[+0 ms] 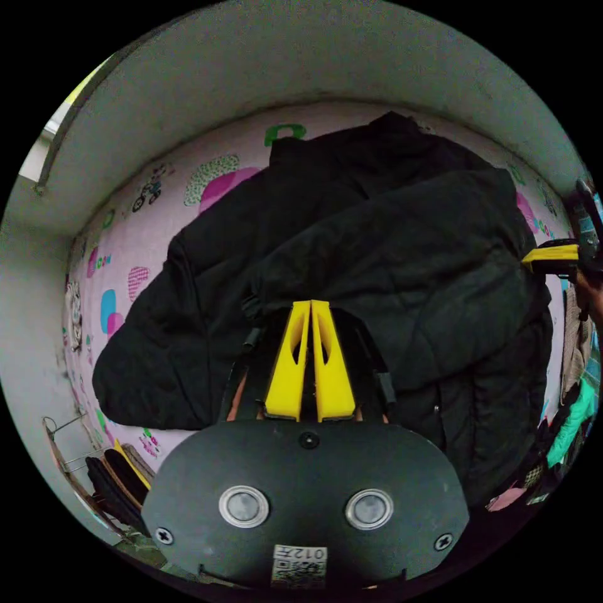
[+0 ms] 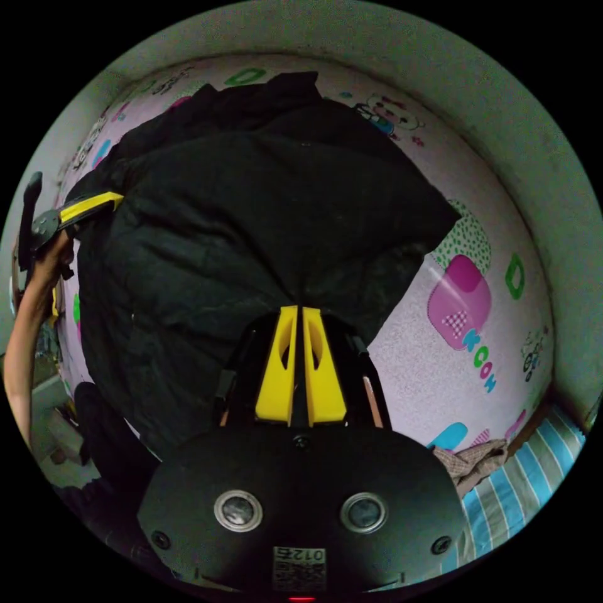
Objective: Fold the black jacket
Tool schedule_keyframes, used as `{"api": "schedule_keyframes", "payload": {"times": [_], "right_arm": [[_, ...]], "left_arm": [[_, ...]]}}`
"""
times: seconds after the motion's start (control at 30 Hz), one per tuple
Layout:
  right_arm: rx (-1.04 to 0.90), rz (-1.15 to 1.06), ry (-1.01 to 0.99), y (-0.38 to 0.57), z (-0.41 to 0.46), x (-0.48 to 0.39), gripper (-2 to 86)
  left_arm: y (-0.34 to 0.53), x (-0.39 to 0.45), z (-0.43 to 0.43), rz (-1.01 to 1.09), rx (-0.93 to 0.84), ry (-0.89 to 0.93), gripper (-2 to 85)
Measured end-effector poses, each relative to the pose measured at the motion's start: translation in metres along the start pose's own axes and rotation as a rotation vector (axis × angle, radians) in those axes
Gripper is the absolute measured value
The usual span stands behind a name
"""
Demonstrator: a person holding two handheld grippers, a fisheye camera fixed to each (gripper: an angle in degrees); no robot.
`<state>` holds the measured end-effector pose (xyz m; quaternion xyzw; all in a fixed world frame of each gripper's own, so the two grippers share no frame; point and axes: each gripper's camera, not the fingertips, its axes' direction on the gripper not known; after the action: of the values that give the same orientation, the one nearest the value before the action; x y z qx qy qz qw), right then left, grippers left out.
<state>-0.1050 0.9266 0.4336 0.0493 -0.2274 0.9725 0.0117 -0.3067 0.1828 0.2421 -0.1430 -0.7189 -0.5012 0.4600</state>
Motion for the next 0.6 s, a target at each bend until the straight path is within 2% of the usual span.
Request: {"api": "schedule_keyframes", "payload": {"times": [0.1,0.23,0.33,0.5,0.6], "right_arm": [[-0.005,0.015,-0.041,-0.003,0.02,-0.006,-0.5],[-0.022,-0.018,0.03,-0.006,0.036,-0.029,-0.4],[0.036,0.022,0.054,0.0,0.047,-0.041,-0.5],[0.096,0.075,0.05,0.023,0.057,-0.048,-0.6],[0.31,-0.004,0.163,0.05,0.041,-0.086,-0.8]], "left_arm": [[0.002,0.005,0.013,-0.016,-0.001,0.007,0.2],[-0.001,0.012,0.016,-0.046,0.019,0.014,0.3],[0.001,0.013,0.014,-0.034,0.033,0.03,0.4],[0.04,-0.018,-0.012,-0.122,0.14,0.149,0.7],[0.08,-0.06,-0.024,-0.208,0.155,0.127,0.8]]}}
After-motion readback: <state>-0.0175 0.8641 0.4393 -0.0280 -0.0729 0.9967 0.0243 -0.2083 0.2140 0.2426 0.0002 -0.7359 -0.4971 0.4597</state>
